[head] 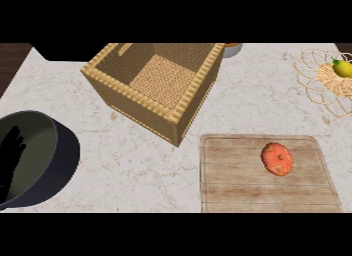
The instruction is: Pick the squash from the cutting board and place it in the basket
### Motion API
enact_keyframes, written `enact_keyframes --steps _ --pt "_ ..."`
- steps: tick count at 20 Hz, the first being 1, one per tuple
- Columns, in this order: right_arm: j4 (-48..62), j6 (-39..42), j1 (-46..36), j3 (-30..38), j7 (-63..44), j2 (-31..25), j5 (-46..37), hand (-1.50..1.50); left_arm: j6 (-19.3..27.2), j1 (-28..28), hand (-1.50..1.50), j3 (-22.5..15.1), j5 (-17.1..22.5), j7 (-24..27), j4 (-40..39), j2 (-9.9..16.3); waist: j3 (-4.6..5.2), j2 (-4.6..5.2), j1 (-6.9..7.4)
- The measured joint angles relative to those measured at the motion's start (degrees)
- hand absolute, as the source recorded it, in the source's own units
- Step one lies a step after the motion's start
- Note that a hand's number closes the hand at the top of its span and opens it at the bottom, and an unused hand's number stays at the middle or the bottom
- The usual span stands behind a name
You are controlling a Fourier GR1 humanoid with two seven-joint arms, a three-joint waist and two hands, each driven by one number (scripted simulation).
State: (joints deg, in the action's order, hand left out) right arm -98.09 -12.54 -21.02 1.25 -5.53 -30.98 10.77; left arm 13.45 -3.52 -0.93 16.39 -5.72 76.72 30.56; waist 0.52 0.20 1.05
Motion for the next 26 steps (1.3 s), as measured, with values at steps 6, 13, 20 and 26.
enact_keyframes --steps 6,13,20,26 --pt "2.2 7.9 0.1 -8.0 0.5 6.3 5.5 1.5 -4.0 7.5 0.0 -2.2 -4.1 5.5 6.1 1.9 -0.53 0.24 -0.08" --pt "3.8 -0.3 3.4 -19.6 4.1 24.7 4.5 -1.5 -6.9 13.4 0.0 -5.6 -7.6 9.1 8.2 0.6 -0.72 -0.01 -0.99" --pt "3.5 -10.1 -1.7 -24.8 -7.6 18.1 -15.7 -1.5 -7.8 14.7 0.0 -6.0 -9.5 8.8 8.9 0.0 -0.26 -0.81 -1.86" --pt "4.5 2.7 -9.0 -26.6 -23.5 2.1 -23.5 -1.5 -8.3 14.4 0.0 -5.8 -10.3 9.0 8.6 -0.4 0.03 -1.16 -2.25"
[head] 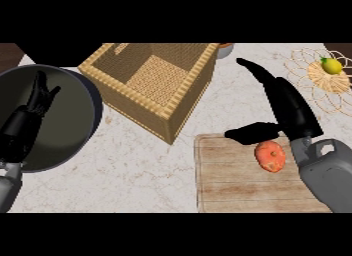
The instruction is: Pick the squash from the cutting board and place it in the basket
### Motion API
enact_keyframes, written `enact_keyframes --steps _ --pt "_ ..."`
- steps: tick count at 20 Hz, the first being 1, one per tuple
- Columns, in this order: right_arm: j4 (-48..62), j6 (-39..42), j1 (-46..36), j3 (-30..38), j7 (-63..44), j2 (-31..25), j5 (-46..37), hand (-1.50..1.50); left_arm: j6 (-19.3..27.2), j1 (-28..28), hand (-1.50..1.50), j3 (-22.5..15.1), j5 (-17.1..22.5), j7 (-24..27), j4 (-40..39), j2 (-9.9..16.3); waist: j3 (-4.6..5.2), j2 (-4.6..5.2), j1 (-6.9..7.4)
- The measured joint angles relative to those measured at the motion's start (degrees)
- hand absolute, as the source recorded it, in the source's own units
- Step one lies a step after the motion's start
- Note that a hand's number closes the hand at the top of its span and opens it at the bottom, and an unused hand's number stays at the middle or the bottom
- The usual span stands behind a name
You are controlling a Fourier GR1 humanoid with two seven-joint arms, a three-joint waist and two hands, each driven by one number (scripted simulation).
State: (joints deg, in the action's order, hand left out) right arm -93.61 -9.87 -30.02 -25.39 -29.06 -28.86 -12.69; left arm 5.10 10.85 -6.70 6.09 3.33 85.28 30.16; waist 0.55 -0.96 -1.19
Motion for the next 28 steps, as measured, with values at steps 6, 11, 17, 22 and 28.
enact_keyframes --steps 6,11,17,22,28 --pt "-2.4 22.7 -7.0 -3.0 -11.4 -10.4 6.7 -1.5 -0.4 0.8 0.0 0.2 -0.4 -0.2 0.8 -0.6 -0.13 0.19 0.72" --pt "-2.0 37.7 -12.6 -0.6 -19.6 -14.4 17.9 -1.5 -1.0 0.2 0.0 0.7 -0.8 0.1 1.4 -1.1 -0.32 0.54 1.27" --pt "0.6 44.3 -13.1 0.9 -20.7 -16.3 23.2 -1.5 -1.5 1.6 0.0 1.7 -2.0 -0.4 0.4 -2.4 -0.45 0.83 1.21" --pt "1.8 47.0 -10.8 1.7 -19.4 -15.9 21.5 -1.5 -1.9 0.7 0.0 2.0 -3.8 -0.2 1.1 -3.9 -0.51 0.9 1.31" --pt "4.5 49.5 -8.1 0.2 -17.2 -12.5 15.1 -1.5 -3.2 0.6 0.0 3.0 -4.9 -0.8 1.9 -5.1 -0.53 0.96 1.52"
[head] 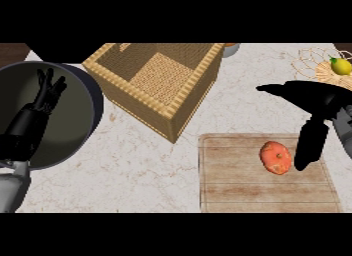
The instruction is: Pick the squash from the cutting board and place it in the basket
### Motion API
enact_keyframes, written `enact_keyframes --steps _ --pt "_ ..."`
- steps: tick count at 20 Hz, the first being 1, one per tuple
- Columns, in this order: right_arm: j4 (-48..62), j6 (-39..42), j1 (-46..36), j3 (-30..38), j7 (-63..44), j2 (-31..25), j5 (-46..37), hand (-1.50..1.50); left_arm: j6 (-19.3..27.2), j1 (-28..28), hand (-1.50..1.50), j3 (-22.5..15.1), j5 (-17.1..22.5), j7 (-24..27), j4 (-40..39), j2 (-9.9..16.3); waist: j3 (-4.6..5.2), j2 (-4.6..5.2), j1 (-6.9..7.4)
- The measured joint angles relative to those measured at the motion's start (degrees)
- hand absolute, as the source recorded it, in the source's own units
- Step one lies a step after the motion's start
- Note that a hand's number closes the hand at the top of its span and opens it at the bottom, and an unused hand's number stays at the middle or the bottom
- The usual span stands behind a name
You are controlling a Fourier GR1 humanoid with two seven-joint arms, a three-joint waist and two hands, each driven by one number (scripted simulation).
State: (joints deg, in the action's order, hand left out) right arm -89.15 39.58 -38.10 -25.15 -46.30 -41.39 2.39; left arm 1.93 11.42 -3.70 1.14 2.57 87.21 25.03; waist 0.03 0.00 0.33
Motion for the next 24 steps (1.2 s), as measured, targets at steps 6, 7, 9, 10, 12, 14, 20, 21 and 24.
enact_keyframes --steps 6,7,9,10,12,14,20,21,24 --pt "2.9 1.5 3.7 -1.5 1.7 2.9 -6.5 -1.5 -0.7 -0.2 0.0 0.7 -1.3 -1.7 1.4 -1.4 -0.02 0.01 0.0" --pt "3.0 1.6 4.5 -1.5 1.9 3.4 -7.8 -1.5 -0.9 -0.4 0.0 1.0 -1.5 -1.8 2.0 -1.6 -0.02 0.01 -0.02" --pt "3.3 1.8 6.4 -1.3 3.6 3.7 -10.5 -1.5 -1.3 -0.5 0.0 2.1 -1.7 -1.4 1.4 -1.7 -0.03 0.02 -0.1" --pt "3.5 2.0 7.2 -1.1 4.1 4.2 -11.8 -1.5 -1.8 -0.5 0.0 2.4 -1.6 -2.1 2.2 -1.8 -0.02 0.01 -0.1" --pt "4.2 2.0 8.5 -0.6 6.0 4.9 -14.7 -1.5 -2.0 -0.6 0.0 2.8 -2.5 -1.9 2.1 -2.4 -0.02 0.01 -0.14" --pt "5.4 1.4 9.8 -0.1 8.7 5.6 -17.9 -1.5 -2.6 -0.1 0.0 3.6 -2.8 -1.2 0.9 -2.9 -0.03 0.04 -0.18" --pt "5.5 0.0 12.9 1.5 12.3 8.6 -24.6 -1.5 -3.4 -0.1 0.0 4.2 -4.4 -2.5 1.9 -4.7 -0.03 0.01 -0.22" --pt "5.8 0.2 13.1 2.0 13.6 8.8 -25.8 -1.5 -3.5 -0.3 0.0 4.4 -4.8 -2.3 1.9 -5.1 -0.03 0.01 -0.21" --pt "5.2 0.8 14.3 3.1 14.3 10.2 -28.6 -1.5 -4.3 0.0 0.0 5.3 -5.5 -3.1 2.7 -5.4 -0.02 0.0 -0.23"
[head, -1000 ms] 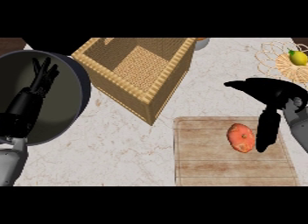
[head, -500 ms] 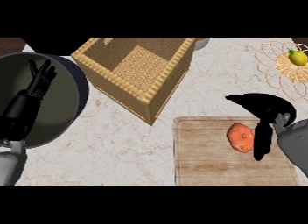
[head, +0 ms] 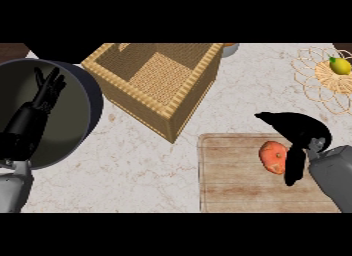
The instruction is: Pick the squash from the cutting board and place it in the basket
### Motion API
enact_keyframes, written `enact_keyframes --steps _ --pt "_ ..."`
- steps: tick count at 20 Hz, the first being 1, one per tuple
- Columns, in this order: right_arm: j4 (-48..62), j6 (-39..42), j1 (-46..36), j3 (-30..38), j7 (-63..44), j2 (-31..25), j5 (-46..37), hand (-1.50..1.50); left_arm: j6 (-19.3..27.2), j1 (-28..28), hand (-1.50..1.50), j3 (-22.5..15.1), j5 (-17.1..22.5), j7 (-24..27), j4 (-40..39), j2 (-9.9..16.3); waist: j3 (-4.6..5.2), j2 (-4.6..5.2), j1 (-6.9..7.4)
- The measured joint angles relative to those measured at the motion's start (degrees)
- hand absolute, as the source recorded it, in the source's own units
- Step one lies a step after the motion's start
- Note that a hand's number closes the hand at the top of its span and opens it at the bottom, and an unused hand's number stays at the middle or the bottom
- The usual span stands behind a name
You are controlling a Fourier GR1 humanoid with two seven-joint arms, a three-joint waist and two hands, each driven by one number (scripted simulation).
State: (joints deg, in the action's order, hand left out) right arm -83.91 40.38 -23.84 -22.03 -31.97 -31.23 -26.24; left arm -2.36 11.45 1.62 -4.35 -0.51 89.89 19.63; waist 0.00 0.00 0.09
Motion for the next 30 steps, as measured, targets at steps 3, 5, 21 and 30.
enact_keyframes --steps 3,5,21,30 --pt "0.5 -1.6 2.4 0.8 3.2 0.6 -3.4 -1.5 -0.5 0.0 0.0 0.5 -0.7 0.3 -0.5 -0.7 0.01 0.0 -0.03" --pt "1.9 -2.5 2.7 1.4 4.5 2.0 -5.3 -1.5 -1.0 -0.9 0.0 0.8 -1.1 0.2 0.6 -1.2 0.0 0.0 0.04" --pt "5.8 -1.4 5.7 6.9 10.4 7.3 -15.6 -1.5 -3.6 -0.7 0.0 4.1 -3.5 1.0 0.6 -3.3 0.01 -0.01 0.02" --pt "12.1 -6.1 6.8 9.5 16.3 9.3 -20.9 1.5 -4.2 -0.5 0.0 4.7 -4.9 1.8 -0.7 -4.7 0.23 -0.2 0.05"
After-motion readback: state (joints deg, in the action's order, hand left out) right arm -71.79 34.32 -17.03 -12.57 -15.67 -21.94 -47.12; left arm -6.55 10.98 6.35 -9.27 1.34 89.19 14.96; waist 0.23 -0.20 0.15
